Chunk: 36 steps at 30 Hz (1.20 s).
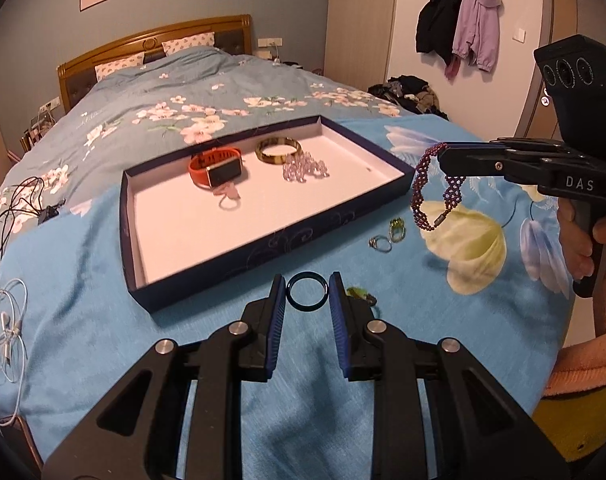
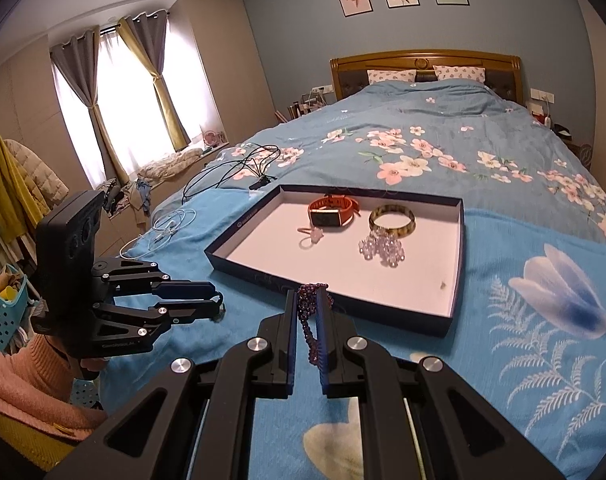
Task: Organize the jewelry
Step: 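Carry the black ring and purple bracelet into the box and open both tools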
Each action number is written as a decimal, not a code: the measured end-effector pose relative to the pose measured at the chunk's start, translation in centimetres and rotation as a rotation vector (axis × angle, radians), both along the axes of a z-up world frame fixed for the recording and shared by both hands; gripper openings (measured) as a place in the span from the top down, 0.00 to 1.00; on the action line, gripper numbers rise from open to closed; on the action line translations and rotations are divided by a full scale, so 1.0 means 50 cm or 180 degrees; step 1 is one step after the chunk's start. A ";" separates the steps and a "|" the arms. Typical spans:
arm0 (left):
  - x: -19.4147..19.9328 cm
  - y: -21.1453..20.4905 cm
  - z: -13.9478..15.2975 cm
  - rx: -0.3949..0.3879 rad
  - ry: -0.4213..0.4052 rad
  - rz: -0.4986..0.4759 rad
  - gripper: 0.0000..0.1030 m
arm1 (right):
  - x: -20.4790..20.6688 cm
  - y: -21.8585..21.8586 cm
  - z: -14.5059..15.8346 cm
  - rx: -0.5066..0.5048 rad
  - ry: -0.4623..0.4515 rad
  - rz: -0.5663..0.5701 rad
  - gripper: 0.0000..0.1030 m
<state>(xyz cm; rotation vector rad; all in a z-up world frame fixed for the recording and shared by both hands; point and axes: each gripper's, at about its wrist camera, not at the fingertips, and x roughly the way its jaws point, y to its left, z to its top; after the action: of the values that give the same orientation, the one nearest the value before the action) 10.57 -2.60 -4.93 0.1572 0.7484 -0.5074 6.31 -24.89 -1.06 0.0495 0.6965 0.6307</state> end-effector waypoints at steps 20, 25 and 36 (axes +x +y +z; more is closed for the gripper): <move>0.063 0.010 0.042 -0.0046 -0.0162 0.0134 0.78 | 0.089 0.016 0.032 0.0082 -0.0082 -0.0032 0.93; 0.085 0.009 0.040 -0.0007 -0.0159 0.0174 0.78 | 0.121 0.023 0.027 0.0074 -0.0069 -0.0078 0.93; 0.138 0.005 0.028 0.0033 -0.0122 0.0238 0.78 | 0.180 0.028 0.002 0.0140 0.0111 -0.0125 0.93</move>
<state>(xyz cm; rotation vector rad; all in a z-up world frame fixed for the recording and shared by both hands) 17.47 -2.34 -3.52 0.1475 0.7169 -0.4283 15.30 -23.50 -0.96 0.1148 0.7138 0.6087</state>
